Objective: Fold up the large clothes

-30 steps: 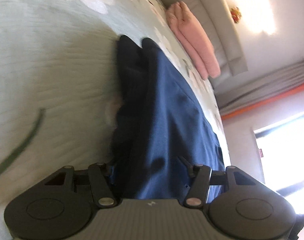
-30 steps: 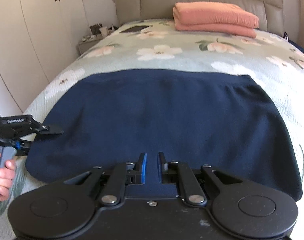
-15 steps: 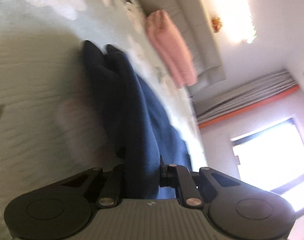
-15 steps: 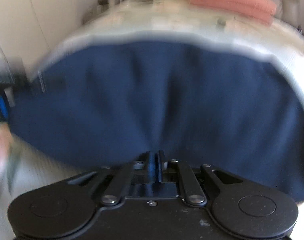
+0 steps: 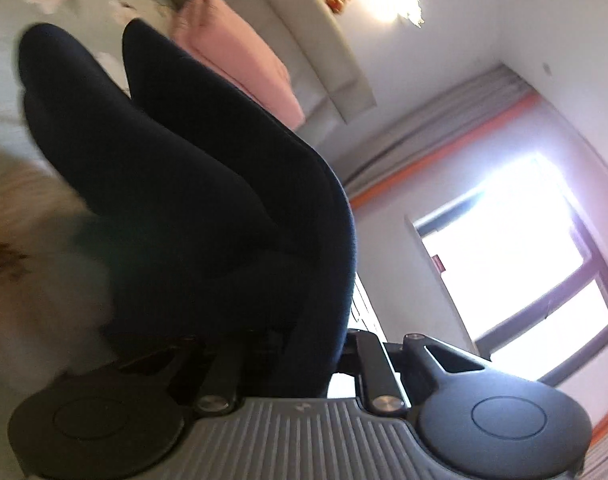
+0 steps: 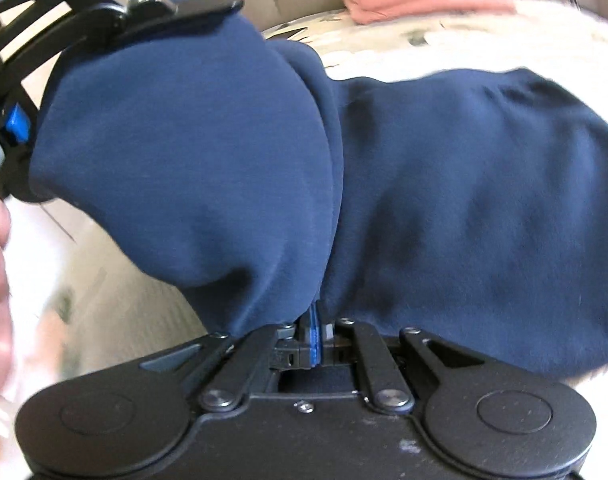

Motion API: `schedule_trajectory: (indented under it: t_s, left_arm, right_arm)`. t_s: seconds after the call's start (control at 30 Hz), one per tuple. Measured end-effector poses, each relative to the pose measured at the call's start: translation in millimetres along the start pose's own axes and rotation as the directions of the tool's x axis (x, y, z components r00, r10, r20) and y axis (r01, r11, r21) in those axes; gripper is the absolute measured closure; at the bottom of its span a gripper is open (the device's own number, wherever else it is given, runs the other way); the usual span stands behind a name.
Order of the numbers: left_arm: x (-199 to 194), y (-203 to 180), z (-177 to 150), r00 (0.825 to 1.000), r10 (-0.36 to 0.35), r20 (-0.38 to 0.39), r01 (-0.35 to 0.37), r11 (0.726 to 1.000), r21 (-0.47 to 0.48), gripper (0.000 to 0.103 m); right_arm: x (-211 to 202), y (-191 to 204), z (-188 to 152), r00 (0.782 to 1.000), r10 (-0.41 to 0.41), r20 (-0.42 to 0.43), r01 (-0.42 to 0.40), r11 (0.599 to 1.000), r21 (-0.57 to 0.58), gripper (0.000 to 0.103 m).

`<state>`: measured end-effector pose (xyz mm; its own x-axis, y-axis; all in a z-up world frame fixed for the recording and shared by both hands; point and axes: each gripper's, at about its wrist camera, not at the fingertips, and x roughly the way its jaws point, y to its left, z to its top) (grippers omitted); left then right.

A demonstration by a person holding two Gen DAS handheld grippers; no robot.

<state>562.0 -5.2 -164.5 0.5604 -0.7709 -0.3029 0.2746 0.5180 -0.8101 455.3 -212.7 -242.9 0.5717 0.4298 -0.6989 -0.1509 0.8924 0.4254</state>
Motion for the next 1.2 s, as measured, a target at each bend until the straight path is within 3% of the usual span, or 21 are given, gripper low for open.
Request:
schedule_trajectory:
  t_s: [0.17,0.3,0.4,0.5,0.6,0.7,0.73,0.8,0.83,0.87,0.97,1.1,1.2]
  left_arm:
    - [80,-41,-3,0.994,0.052,-0.098,-0.044,0.996,0.079,0.084]
    - [144,-47,-6,0.979,0.098,-0.179,-0.089,0.994,0.06,0.084]
    - [180,-50,-12,0.963,0.154,-0.22,-0.143,0.988,0.066,0.084]
    - [211,-55,-20,0.947,0.196,-0.253,-0.177,0.98,0.094,0.084]
    - [244,-58,-26,0.931,0.246,-0.271,-0.214,0.966,0.142,0.083]
    - [258,-62,-37,0.919,0.284,-0.272,-0.242,0.954,0.178,0.083]
    - [264,-65,-40,0.915,0.302,-0.267,-0.253,0.946,0.201,0.083]
    - [271,-70,-44,0.912,0.319,-0.258,-0.266,0.938,0.22,0.083]
    - [264,-72,-52,0.911,0.325,-0.252,-0.273,0.936,0.22,0.083]
    - [259,-73,-59,0.911,0.33,-0.248,-0.278,0.935,0.22,0.083]
    - [257,-75,-66,0.911,0.335,-0.238,-0.283,0.932,0.227,0.083]
    - [246,-79,-78,0.916,0.332,-0.226,-0.28,0.932,0.232,0.082]
    - [228,-76,-91,0.917,0.335,-0.217,-0.282,0.928,0.242,0.081]
  right_arm:
    - [-13,-17,7,0.998,0.061,-0.002,-0.061,0.998,0.025,0.097]
    - [-29,-57,8,0.995,0.094,-0.029,-0.089,0.984,0.154,0.097]
    - [-60,-92,4,0.994,0.075,-0.082,-0.059,0.982,0.179,0.095]
    - [-103,-130,2,0.994,-0.005,-0.111,0.027,0.981,0.191,0.092]
    - [-140,-166,32,0.991,-0.124,-0.041,0.13,0.975,0.182,0.091]
    - [-152,-182,87,0.988,-0.127,0.083,0.114,0.982,0.149,0.089]
    - [-149,-182,111,0.989,-0.087,0.119,0.073,0.991,0.114,0.082]
    - [-132,-173,151,0.99,0.012,0.138,-0.016,0.999,0.029,0.054]
    - [-124,-167,165,0.989,0.057,0.134,-0.056,0.998,-0.014,0.026]
    - [-115,-159,180,0.986,0.116,0.124,-0.109,0.992,-0.064,0.017]
    - [-97,-143,208,0.962,0.271,0.034,-0.261,0.948,-0.181,0.013]
    - [-76,-128,214,0.966,0.257,-0.008,-0.253,0.947,-0.2,0.007]
    - [-61,-125,212,0.952,0.3,-0.066,-0.307,0.932,-0.192,0.007]
